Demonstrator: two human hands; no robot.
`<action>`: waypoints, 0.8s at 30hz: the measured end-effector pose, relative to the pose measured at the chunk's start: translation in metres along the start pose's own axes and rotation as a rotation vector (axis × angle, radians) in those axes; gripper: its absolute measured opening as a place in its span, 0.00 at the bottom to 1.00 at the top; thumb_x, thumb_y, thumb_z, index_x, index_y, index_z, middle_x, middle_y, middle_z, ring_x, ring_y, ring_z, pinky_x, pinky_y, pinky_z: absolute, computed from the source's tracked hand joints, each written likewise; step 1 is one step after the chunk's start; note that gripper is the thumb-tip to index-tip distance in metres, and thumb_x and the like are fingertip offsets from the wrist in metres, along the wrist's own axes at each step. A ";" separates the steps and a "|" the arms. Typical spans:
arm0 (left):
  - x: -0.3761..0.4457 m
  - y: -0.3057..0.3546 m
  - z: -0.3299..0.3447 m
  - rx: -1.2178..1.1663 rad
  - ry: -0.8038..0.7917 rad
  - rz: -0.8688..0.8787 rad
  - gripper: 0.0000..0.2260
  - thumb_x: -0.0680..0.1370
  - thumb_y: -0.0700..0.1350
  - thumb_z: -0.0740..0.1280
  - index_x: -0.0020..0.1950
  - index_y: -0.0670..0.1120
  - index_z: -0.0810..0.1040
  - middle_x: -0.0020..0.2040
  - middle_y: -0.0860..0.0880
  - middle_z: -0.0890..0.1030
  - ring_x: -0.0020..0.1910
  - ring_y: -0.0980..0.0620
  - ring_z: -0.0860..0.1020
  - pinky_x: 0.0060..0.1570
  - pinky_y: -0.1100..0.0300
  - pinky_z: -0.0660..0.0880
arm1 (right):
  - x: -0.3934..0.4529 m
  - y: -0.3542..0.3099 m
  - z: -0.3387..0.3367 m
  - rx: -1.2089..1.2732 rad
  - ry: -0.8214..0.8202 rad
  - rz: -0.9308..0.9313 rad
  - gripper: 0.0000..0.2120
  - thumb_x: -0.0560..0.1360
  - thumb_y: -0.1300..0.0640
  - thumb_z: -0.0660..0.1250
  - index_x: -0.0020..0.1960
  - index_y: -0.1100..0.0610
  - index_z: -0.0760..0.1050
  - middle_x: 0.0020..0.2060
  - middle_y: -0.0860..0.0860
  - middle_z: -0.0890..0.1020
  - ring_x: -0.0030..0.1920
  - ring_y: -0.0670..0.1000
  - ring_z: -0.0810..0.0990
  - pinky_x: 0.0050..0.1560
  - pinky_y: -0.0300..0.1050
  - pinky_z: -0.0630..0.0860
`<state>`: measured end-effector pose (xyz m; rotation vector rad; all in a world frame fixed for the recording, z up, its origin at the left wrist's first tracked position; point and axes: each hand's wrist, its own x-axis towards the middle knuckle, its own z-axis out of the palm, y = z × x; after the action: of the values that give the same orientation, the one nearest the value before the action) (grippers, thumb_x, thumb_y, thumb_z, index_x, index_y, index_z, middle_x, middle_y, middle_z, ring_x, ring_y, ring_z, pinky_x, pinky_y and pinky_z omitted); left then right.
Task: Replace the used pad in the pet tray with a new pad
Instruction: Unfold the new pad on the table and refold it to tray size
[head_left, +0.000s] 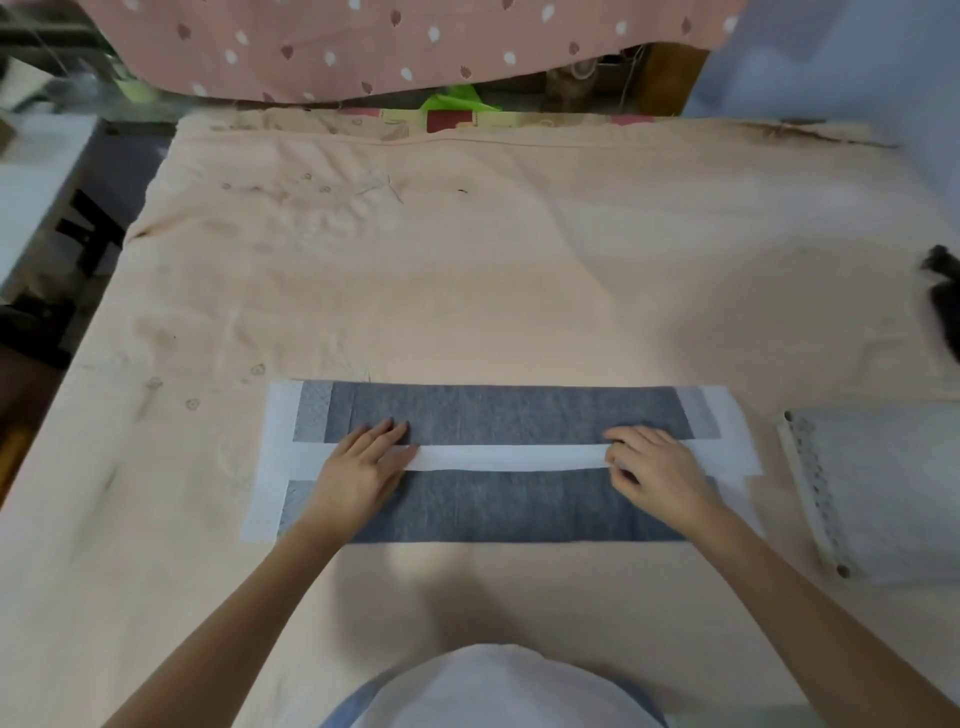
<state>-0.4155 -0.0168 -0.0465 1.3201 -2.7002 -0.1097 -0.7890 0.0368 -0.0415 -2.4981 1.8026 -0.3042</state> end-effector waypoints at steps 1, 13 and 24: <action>-0.002 0.000 0.000 0.012 -0.057 -0.005 0.32 0.83 0.54 0.41 0.53 0.42 0.84 0.58 0.39 0.81 0.56 0.38 0.80 0.55 0.40 0.75 | -0.003 -0.001 0.004 0.007 -0.028 0.013 0.09 0.59 0.66 0.78 0.35 0.59 0.79 0.46 0.54 0.84 0.44 0.55 0.83 0.44 0.47 0.79; 0.037 0.028 0.024 -0.091 -0.096 -0.206 0.26 0.81 0.52 0.44 0.74 0.41 0.63 0.74 0.46 0.65 0.74 0.47 0.61 0.74 0.50 0.53 | 0.024 -0.070 0.034 0.097 -0.064 0.248 0.26 0.80 0.51 0.46 0.72 0.61 0.65 0.73 0.56 0.64 0.74 0.56 0.62 0.74 0.55 0.53; 0.062 0.035 0.058 -0.086 -0.109 -0.179 0.24 0.81 0.49 0.48 0.74 0.39 0.62 0.74 0.42 0.63 0.75 0.47 0.58 0.74 0.48 0.54 | 0.097 -0.123 0.090 -0.029 -0.238 0.241 0.27 0.81 0.47 0.37 0.76 0.60 0.41 0.76 0.54 0.44 0.76 0.52 0.40 0.75 0.51 0.39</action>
<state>-0.4893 -0.0440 -0.0941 1.5700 -2.6239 -0.3208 -0.6277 -0.0216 -0.0986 -2.1904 1.9880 0.0299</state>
